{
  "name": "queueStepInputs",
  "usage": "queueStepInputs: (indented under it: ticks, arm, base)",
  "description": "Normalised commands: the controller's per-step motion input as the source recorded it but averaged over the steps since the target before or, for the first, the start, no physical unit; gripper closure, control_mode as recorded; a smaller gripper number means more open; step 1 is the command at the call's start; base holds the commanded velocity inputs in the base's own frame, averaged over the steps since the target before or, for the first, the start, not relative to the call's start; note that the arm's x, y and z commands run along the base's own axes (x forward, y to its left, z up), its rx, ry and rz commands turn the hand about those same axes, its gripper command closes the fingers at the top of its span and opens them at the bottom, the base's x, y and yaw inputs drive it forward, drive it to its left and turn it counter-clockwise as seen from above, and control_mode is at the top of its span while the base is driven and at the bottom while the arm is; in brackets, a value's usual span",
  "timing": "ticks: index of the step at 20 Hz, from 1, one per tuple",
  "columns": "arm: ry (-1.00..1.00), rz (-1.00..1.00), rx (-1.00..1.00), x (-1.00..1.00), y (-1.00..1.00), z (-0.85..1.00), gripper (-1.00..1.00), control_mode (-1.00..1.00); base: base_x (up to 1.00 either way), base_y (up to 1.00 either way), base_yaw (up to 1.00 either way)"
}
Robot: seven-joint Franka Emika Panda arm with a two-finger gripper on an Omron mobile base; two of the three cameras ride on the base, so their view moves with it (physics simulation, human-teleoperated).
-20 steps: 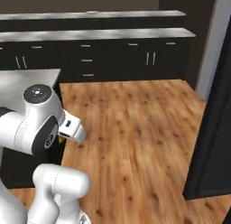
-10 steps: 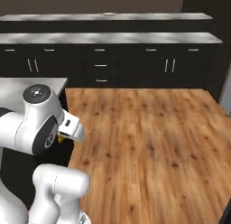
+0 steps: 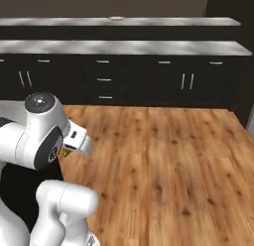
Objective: Take the cheese, steak, and avocado from the fridge and place them on the plate on the dining counter to create an appetizer plate.
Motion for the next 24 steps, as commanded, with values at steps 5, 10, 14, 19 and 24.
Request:
queueStepInputs:
  ticks: [5,10,14,19,24]
  arm:
    - [0.00,0.00,0.00,0.00,0.00,0.00,1.00,1.00]
    - [0.00,0.00,0.00,0.00,0.00,0.00,1.00,1.00]
    - [0.00,0.00,0.00,0.00,0.00,0.00,1.00,1.00]
    - [0.00,0.00,0.00,0.00,0.00,0.00,1.00,1.00]
    - [0.00,0.00,0.00,0.00,0.00,0.00,1.00,1.00]
  base:
    - [1.00,-0.52,0.09]
    - [1.00,-0.16,0.19]
    - [1.00,-0.04,0.32]
    - [1.00,-0.07,0.44]
    - [1.00,-0.17,0.52]
